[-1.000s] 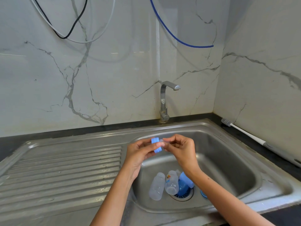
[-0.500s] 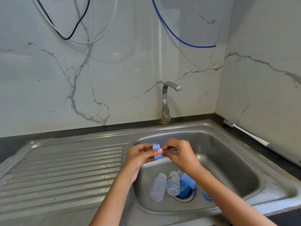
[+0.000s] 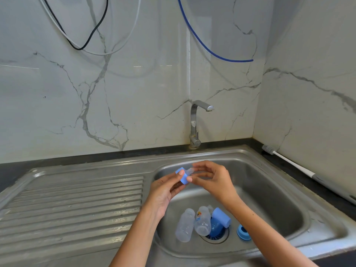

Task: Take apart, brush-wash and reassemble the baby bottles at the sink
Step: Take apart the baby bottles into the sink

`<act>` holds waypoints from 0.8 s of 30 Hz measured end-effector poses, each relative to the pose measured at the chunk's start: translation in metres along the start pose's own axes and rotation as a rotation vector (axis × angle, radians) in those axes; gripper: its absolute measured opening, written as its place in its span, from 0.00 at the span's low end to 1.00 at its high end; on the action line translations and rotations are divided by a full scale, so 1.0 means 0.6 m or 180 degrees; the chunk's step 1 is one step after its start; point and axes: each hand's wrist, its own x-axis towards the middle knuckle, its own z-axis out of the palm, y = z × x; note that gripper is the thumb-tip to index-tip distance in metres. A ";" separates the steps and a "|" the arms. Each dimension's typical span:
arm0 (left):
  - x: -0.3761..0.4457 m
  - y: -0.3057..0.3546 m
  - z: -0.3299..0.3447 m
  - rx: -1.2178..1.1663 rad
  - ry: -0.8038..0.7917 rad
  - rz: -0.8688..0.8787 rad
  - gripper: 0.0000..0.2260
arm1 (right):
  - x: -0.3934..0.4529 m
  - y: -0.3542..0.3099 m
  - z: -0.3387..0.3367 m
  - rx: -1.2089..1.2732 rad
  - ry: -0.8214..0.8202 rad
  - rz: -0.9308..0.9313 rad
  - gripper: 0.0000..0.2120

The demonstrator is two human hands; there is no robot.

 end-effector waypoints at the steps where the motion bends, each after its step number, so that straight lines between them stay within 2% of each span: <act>1: -0.001 -0.001 0.001 -0.0013 0.0019 -0.0023 0.20 | -0.001 0.002 0.004 -0.0071 0.0073 -0.0043 0.17; 5: 0.000 -0.005 0.004 0.0019 0.0188 -0.0054 0.19 | -0.006 0.011 0.018 -0.0251 0.0219 -0.0150 0.11; 9: 0.004 -0.008 0.004 -0.0125 0.0258 -0.0116 0.16 | -0.009 0.011 0.027 -0.0217 0.0152 -0.0156 0.14; 15: 0.004 -0.001 0.007 -0.0608 -0.0064 -0.0537 0.11 | 0.004 0.012 0.014 0.0295 0.0139 0.0423 0.14; 17: 0.009 -0.001 0.007 -0.0699 -0.0038 -0.0565 0.13 | 0.006 0.009 0.007 0.0601 0.0133 0.0755 0.16; 20: 0.017 -0.006 0.010 -0.0511 0.0167 -0.0494 0.12 | 0.010 0.008 0.000 0.0654 0.0253 0.1005 0.17; 22: 0.020 -0.009 0.008 -0.0423 0.0320 -0.0422 0.10 | 0.020 0.013 -0.019 0.0568 0.0534 0.1131 0.17; 24: 0.021 -0.011 0.004 -0.0360 0.0431 -0.0357 0.08 | 0.033 0.029 -0.056 -0.0336 0.0671 0.1181 0.19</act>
